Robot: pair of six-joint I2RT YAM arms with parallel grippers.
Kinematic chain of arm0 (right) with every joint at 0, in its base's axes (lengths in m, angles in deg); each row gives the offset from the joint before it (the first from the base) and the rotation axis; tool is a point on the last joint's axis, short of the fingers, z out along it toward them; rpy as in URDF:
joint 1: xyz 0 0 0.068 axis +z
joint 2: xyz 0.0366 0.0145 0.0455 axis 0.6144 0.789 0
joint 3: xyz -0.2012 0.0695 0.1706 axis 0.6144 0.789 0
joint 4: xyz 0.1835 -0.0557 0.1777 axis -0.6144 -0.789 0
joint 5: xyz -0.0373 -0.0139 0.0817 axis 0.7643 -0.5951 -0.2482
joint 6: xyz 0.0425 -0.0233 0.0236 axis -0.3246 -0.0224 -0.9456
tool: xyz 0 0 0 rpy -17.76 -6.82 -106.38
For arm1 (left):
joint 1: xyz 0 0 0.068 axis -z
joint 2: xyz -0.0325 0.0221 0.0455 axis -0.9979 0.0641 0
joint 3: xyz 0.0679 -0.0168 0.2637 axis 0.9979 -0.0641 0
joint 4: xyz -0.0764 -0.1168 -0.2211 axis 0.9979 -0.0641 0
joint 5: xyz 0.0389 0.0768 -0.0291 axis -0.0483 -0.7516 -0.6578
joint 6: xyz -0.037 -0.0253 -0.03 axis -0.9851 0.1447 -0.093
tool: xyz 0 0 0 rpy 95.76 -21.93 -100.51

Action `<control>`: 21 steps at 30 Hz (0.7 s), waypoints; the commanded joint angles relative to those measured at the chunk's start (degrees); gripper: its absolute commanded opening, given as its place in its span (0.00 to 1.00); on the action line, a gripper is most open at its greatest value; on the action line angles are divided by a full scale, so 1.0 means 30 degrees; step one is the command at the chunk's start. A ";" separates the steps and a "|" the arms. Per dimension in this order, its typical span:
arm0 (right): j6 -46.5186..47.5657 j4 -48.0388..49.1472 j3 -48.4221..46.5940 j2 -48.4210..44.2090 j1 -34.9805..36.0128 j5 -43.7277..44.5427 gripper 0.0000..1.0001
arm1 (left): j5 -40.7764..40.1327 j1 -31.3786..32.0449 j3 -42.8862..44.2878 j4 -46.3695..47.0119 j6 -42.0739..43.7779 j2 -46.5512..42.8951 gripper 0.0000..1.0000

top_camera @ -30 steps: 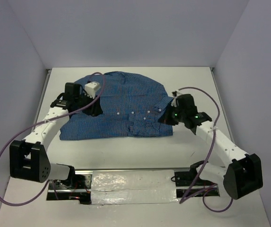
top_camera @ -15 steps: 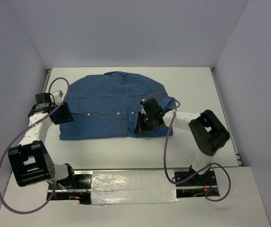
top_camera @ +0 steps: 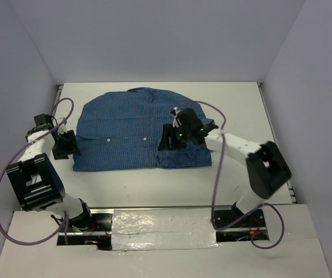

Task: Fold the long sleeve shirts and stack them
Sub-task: Fold the shirt

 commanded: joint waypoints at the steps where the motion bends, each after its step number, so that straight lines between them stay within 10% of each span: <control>1: 0.0209 -0.2220 -0.0511 -0.4590 -0.0781 0.0882 0.67 | -0.0499 -0.0428 0.1213 -0.2417 0.2189 0.0853 0.70; 13: -0.0263 -0.3664 0.8838 -1.0604 -1.2232 -0.1954 0.73 | -0.0706 -0.0927 0.1128 -0.2834 0.3428 0.4723 0.71; 21: -0.0261 0.0115 0.9806 -0.6506 -1.2972 -0.3359 0.70 | 0.1167 -0.0839 0.0189 -0.2394 0.3779 0.4606 0.68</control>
